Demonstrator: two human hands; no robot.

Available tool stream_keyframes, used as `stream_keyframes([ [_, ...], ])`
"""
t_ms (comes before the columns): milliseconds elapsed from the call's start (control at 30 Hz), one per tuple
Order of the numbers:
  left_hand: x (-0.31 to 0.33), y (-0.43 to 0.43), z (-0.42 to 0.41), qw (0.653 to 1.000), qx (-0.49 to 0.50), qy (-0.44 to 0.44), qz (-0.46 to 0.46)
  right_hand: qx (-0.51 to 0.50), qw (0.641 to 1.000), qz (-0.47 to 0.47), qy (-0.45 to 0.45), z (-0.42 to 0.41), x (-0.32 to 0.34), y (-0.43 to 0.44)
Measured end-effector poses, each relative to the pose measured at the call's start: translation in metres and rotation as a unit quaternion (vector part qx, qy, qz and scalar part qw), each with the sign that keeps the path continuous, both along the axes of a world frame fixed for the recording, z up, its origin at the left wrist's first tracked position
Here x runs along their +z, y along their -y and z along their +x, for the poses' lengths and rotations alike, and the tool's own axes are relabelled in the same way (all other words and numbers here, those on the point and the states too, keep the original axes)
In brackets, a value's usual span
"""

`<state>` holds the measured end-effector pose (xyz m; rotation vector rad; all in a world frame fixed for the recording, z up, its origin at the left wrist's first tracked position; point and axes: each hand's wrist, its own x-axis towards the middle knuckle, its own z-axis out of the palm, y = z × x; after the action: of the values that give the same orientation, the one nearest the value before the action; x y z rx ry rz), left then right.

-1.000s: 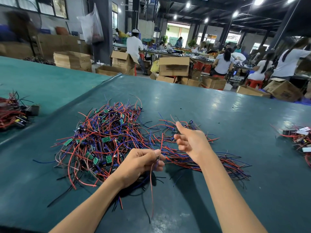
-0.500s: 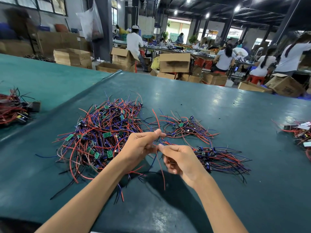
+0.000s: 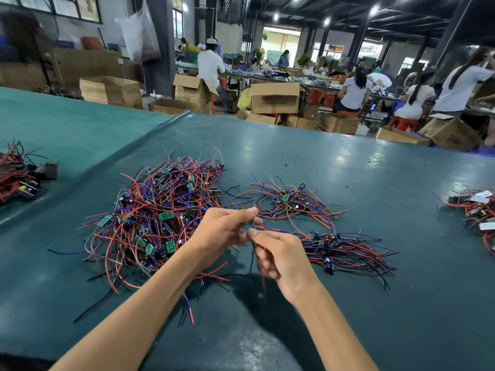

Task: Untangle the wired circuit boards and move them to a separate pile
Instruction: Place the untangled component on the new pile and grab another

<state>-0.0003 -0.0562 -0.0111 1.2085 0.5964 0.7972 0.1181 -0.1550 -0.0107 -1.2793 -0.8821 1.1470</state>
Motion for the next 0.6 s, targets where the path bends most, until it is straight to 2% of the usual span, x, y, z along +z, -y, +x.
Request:
stream_keyframes([
  [300, 0.007, -0.027, -0.001, 0.997, 0.072, -0.017, 0.024, -0.019, 0.999, -0.029, 0.020, -0.018, -0.002, 0.021],
  [600, 0.018, -0.038, 0.003, 0.991, 0.134, 0.007, 0.004, -0.032, 0.998, -0.049, 0.017, -0.017, 0.001, 0.022],
])
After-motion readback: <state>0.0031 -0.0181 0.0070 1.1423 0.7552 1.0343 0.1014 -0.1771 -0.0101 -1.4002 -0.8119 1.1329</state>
